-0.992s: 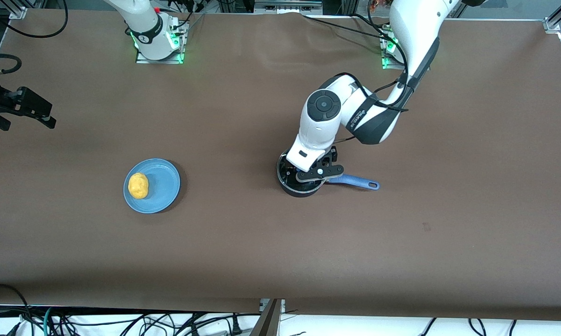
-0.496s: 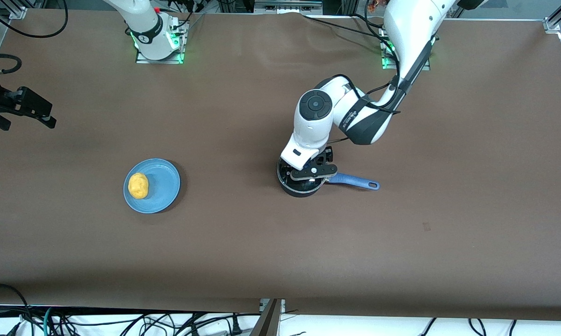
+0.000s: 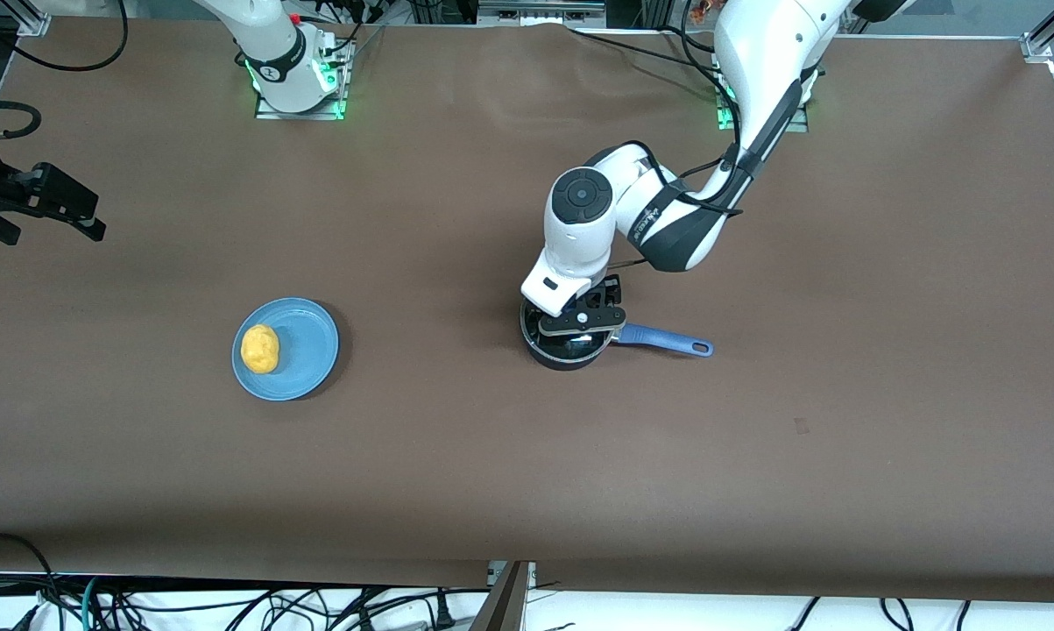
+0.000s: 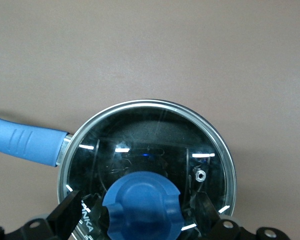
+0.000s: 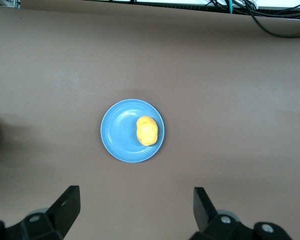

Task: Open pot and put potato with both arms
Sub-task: 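Close the left gripper on the blue lid knob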

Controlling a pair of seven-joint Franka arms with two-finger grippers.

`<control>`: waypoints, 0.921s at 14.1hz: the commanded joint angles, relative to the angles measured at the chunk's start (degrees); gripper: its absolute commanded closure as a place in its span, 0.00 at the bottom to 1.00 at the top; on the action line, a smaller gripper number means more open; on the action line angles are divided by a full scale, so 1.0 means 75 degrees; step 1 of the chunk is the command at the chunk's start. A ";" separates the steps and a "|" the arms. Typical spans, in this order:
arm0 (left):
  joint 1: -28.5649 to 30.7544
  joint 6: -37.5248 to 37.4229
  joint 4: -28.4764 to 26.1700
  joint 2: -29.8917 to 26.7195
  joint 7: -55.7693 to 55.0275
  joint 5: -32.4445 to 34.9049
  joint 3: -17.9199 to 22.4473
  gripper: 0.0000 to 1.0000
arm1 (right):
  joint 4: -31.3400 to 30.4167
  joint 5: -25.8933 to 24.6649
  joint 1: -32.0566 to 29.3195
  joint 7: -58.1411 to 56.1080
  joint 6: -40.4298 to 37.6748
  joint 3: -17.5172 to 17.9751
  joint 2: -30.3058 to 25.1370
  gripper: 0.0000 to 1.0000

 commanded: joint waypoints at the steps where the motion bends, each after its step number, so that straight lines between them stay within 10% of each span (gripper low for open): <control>1: -0.0019 0.0031 0.0142 0.0107 -0.0172 0.0288 -0.0058 0.08 | 0.0015 0.0026 -0.0016 -0.0009 -0.0102 0.0035 -0.0025 0.00; 13: -0.0007 0.0031 0.0142 0.0119 -0.0160 0.0277 -0.0058 0.45 | 0.0015 0.0038 -0.0005 0.0038 -0.0126 0.0035 0.0149 0.00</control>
